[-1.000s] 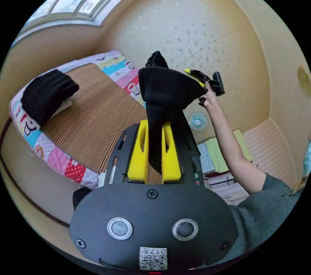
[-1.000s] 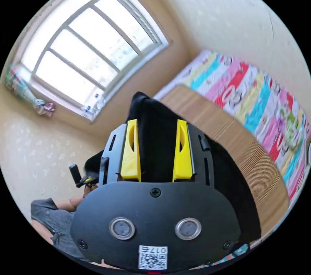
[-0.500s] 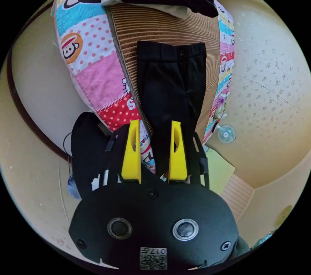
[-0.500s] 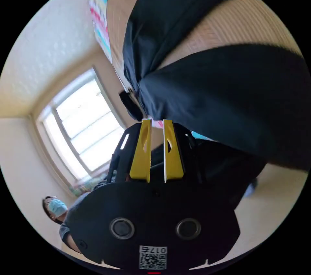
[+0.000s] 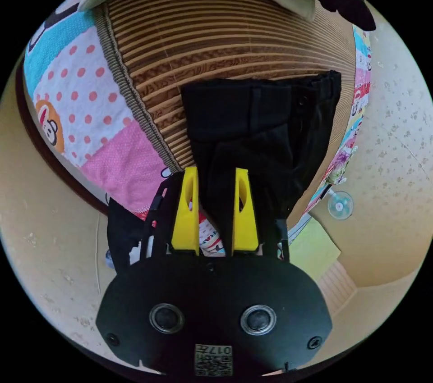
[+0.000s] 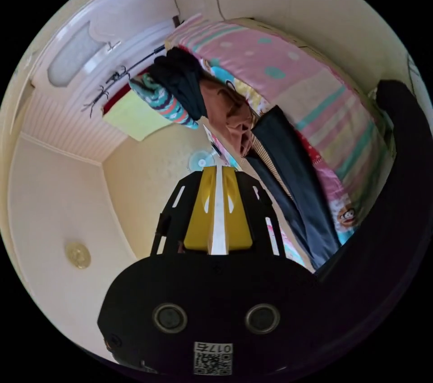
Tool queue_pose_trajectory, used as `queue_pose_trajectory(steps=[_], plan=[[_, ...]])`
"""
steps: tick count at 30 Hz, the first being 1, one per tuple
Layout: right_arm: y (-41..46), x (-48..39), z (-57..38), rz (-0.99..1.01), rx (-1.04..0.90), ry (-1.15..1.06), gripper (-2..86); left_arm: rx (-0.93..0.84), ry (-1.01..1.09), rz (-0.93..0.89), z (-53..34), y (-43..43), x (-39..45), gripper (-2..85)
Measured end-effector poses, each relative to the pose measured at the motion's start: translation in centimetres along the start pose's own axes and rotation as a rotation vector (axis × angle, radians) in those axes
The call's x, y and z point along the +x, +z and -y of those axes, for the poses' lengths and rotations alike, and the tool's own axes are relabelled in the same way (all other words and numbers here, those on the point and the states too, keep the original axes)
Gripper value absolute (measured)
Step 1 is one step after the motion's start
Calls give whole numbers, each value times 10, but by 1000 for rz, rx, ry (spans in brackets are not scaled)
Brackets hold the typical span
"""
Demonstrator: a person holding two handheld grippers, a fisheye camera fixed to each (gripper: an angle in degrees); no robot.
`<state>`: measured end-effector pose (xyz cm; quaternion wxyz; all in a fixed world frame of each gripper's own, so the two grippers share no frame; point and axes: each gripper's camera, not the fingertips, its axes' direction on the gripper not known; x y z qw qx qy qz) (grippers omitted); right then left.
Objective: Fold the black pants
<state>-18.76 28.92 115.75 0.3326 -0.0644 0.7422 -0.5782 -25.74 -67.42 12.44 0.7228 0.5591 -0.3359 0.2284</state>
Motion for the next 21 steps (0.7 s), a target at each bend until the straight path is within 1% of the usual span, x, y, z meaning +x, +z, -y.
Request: queue_pose_trajectory(steps=[1,2,4,5,7,8,9,10,12,13,14,16,21], plan=[[2,6,-8,24,16,42,26,-7,30,67,-1,-10,5,79],[5,8,-12,29,23,63,27,-13,52,82,-2,-15,7,73],[23,5,-21,-12,2,128,34,-58,170,65,-6,-31,12,49],[30,1,-21,-39,-20,136,37,-81,195,51,-7,-34,12,48],[68,-19,-16,-219,-170,161,48,-260,326,-16,-12,-43,5,44],[78,-25,-15,-271,-211,162,52,-291,360,-18,-16,-48,4,44],[99,-34,-14,-375,-282,158,59,-311,422,-17,-24,-63,-1,44],[116,-43,-13,-467,-331,147,63,-297,432,-17,-32,-82,-11,43],[137,-52,-12,-575,-359,125,69,-236,354,-46,-41,-110,-34,43],[145,-55,-12,-630,-355,115,72,-171,290,-82,-49,-128,-50,43],[148,-56,-11,-658,-349,114,75,-139,261,-99,-54,-135,-57,43],[155,-53,-9,-785,-321,129,88,-63,177,-139,-74,-155,-75,44],[148,-49,-5,-967,-223,98,111,-63,131,-147,-101,-174,-73,43]])
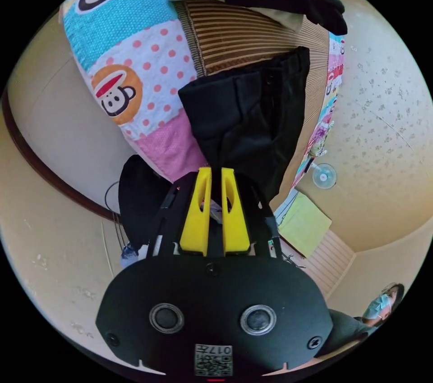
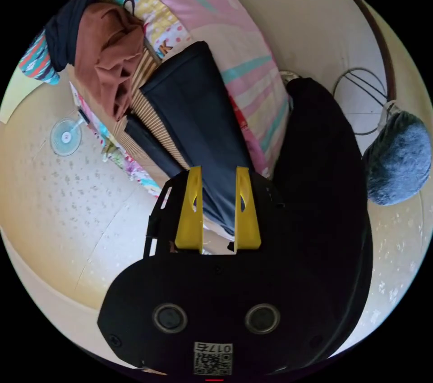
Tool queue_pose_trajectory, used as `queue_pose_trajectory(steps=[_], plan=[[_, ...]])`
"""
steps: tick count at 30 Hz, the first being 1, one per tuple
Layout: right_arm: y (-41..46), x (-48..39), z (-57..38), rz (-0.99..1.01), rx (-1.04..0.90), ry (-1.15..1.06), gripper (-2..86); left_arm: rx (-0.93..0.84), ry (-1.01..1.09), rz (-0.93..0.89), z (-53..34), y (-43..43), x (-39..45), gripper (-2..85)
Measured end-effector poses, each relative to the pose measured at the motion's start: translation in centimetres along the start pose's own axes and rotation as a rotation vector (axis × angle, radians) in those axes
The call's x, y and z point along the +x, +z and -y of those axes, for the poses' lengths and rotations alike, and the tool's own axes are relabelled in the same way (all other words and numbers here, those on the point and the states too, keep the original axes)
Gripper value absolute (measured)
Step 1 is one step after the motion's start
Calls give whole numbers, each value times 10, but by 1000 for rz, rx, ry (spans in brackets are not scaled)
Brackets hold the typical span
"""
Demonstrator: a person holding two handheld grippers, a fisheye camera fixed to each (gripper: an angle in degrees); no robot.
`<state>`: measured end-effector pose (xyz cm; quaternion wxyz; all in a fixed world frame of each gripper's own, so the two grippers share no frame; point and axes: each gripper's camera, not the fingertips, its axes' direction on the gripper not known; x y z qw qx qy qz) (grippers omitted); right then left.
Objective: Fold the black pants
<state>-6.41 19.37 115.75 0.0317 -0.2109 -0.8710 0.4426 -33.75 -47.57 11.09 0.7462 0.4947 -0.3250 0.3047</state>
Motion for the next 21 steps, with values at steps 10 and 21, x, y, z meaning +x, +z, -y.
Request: queue_pose_trajectory(steps=[10,21], plan=[[-1,33,8,-74,44,-60,66,-110,110,228,-26,-9,78,44],[-27,-88,-112,-588,-92,-867,21,-115,328,194,-61,-21,164,-5]])
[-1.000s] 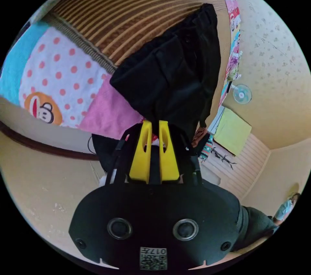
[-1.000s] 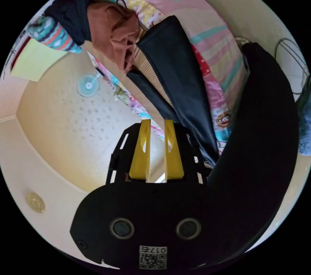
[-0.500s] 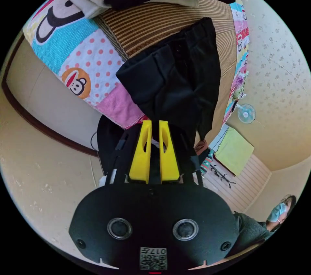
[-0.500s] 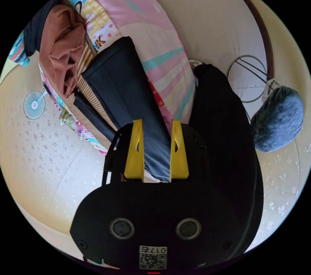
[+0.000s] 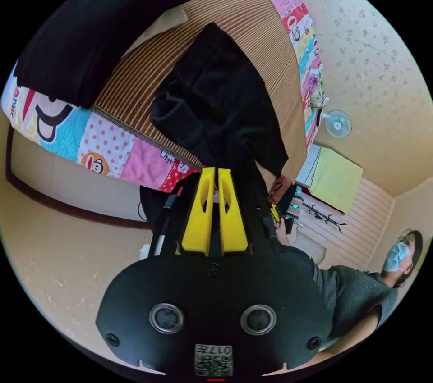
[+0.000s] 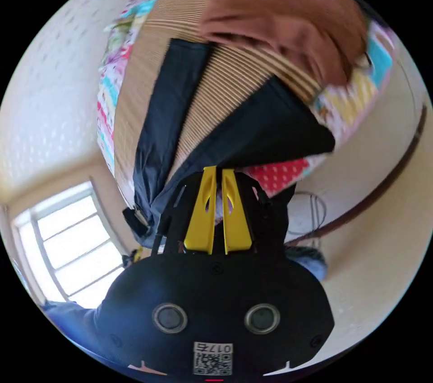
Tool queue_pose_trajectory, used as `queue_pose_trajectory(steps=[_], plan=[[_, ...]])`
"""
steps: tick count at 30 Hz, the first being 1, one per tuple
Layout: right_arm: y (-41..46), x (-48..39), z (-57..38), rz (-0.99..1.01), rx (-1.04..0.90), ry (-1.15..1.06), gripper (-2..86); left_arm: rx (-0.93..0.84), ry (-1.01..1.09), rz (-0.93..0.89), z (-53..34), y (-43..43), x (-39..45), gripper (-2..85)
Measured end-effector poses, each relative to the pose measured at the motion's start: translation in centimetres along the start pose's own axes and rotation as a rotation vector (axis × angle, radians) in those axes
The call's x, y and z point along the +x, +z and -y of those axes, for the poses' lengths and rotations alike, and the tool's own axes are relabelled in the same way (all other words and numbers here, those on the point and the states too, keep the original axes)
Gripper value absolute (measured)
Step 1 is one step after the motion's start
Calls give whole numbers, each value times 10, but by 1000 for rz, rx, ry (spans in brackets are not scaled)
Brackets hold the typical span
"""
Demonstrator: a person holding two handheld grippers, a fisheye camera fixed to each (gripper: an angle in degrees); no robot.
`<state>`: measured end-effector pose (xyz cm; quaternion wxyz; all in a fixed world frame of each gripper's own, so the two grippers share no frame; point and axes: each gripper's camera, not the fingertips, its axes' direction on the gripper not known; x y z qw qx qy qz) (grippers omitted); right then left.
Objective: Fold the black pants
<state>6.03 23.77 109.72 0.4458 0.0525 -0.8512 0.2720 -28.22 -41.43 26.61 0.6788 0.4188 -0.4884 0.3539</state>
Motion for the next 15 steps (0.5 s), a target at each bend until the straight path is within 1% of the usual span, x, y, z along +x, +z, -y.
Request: queue_pose_trajectory(steps=[1,2,4,6,8,10,11,13,15], plan=[[-9,-29,7,-34,9,-86,20,31,25,-45,7,-7,14,-7],[-12,-43,12,-55,14,-120,19,66,43,-73,11,-11,22,-8],[-21,-99,39,-114,39,-205,17,267,28,-210,36,-37,44,-8],[-21,-135,64,-97,65,-246,17,375,38,-307,65,-44,58,-8],[-10,-168,90,-93,37,-273,17,391,69,-317,95,-37,78,-5],[9,-199,111,-153,-36,-259,18,329,77,-170,116,-6,103,8],[13,-204,113,-165,-45,-259,18,308,78,-117,117,5,108,30],[29,-216,109,-201,-67,-275,20,245,39,107,108,57,117,114],[38,-214,99,-208,-74,-272,21,218,-37,209,96,95,112,161]])
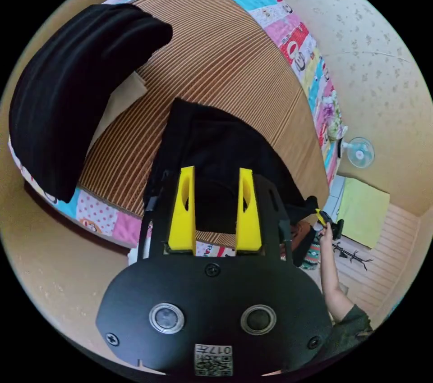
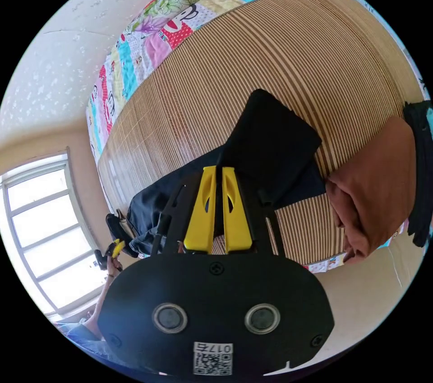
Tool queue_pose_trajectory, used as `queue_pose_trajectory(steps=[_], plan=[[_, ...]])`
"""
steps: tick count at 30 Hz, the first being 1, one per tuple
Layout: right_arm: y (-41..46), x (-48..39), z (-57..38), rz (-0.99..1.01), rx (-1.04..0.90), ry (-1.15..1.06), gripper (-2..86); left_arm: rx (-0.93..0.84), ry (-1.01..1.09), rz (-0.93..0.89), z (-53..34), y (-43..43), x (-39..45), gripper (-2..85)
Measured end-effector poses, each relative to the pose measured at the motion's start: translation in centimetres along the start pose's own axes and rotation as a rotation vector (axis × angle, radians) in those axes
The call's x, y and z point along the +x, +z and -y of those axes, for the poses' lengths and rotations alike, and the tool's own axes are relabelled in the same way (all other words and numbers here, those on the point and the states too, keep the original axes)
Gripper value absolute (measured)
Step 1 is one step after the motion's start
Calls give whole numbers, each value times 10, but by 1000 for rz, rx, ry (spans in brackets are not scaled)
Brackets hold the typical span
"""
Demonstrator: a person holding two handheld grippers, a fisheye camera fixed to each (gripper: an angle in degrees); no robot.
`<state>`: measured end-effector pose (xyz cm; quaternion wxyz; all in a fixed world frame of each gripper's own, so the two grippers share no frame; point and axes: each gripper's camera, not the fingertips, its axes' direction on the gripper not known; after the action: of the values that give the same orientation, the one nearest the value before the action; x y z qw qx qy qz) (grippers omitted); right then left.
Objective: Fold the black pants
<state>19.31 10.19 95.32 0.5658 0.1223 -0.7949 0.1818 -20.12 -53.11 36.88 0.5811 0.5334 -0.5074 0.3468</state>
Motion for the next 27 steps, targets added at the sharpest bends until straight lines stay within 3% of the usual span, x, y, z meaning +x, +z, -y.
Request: queue_pose_trajectory(steps=[7,17,20,22,23,27], plan=[[14,34,-79,186,67,82,25,129,-404,61,-49,68,7,250],[1,60,-194,360,183,49,27,340,-524,-49,-118,88,12,248],[-7,69,-231,413,205,75,26,229,-579,-62,-104,135,4,214],[-21,75,-265,423,220,84,25,152,-560,-35,-92,166,1,91],[-24,77,-274,423,223,83,24,130,-549,-39,-90,173,-1,78],[-45,93,-334,414,219,68,23,148,-461,-222,-105,180,-29,36]])
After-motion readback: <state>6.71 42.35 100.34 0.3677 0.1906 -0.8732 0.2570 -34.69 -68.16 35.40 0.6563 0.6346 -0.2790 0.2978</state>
